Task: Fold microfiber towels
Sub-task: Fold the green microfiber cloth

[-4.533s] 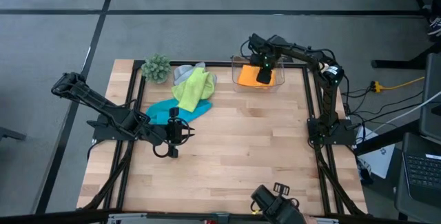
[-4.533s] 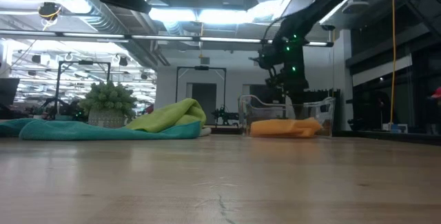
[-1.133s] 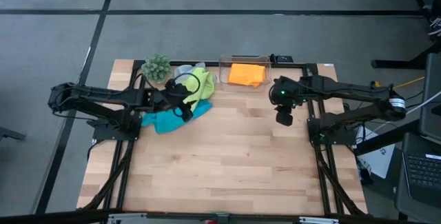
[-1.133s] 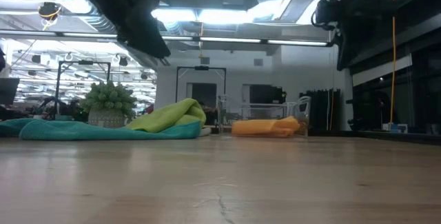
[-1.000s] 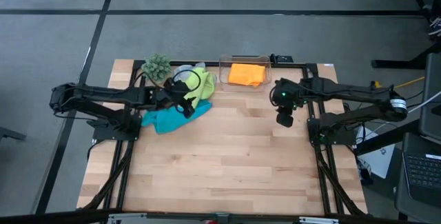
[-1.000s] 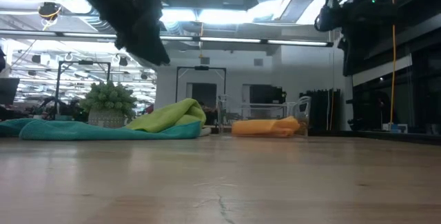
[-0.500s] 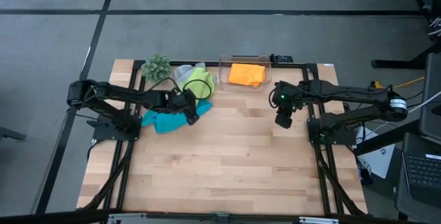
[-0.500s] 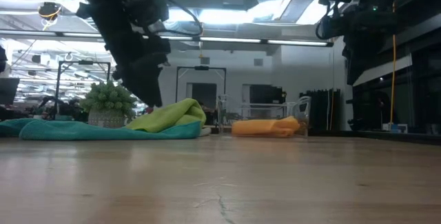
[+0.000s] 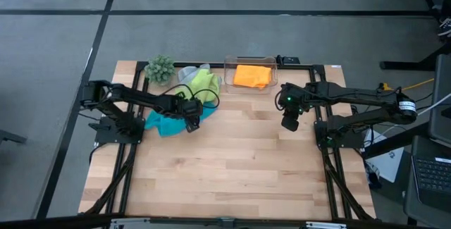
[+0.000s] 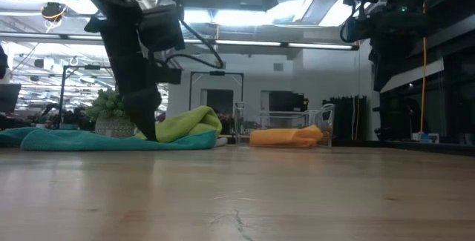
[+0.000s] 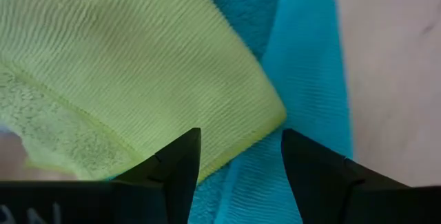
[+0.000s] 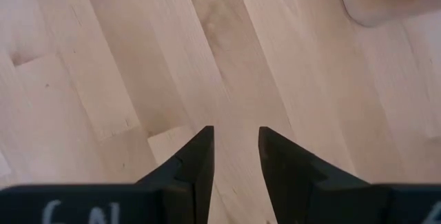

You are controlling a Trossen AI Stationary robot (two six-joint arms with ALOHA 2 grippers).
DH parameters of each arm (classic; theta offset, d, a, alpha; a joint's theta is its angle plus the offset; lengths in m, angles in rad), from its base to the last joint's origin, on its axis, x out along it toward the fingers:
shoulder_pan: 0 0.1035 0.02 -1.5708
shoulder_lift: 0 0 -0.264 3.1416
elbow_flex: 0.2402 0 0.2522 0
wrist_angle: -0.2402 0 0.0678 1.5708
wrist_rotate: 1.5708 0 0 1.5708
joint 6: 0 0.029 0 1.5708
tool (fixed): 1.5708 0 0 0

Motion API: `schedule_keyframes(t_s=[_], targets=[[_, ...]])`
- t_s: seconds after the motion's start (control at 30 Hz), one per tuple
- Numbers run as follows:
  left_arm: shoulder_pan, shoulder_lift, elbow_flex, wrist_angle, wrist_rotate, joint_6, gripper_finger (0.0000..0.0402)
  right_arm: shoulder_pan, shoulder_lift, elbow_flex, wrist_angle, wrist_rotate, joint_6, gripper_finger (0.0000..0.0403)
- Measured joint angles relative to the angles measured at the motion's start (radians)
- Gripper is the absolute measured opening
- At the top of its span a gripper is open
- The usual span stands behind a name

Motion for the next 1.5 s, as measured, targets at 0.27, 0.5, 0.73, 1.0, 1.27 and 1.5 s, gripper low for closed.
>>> schedule_keyframes(t_s=[0.27, 0.5, 0.73, 1.0, 1.27, 1.5], targets=[[0.000, 0.015, 0.000, 0.068, -0.076, -0.001, 0.0195, 0.000, 0.000, 0.000, 0.000, 0.001, -0.002, 0.0117], [0.000, 0.028, 0.000, 0.065, -0.081, 0.048, 0.0167, 0.000, 0.000, 0.000, 0.018, 0.002, 0.001, 0.0117], [0.000, 0.031, 0.000, 0.058, -0.096, 0.029, 0.0072, 0.000, 0.000, 0.000, 0.023, 0.002, 0.000, 0.0117], [-0.017, 0.029, 0.057, 0.048, -0.134, -0.036, 0.0002, 0.000, 0.000, 0.000, 0.068, 0.002, -0.002, 0.0117], [-0.107, 0.017, 0.270, -0.106, -0.186, -0.030, 0.0000, 0.000, 0.001, 0.000, 0.084, 0.002, 0.001, 0.0117], [-0.205, 0.009, 0.437, -0.316, -0.327, -0.030, 0.0000, 0.000, 0.001, 0.000, 0.115, 0.002, -0.003, 0.0117]])
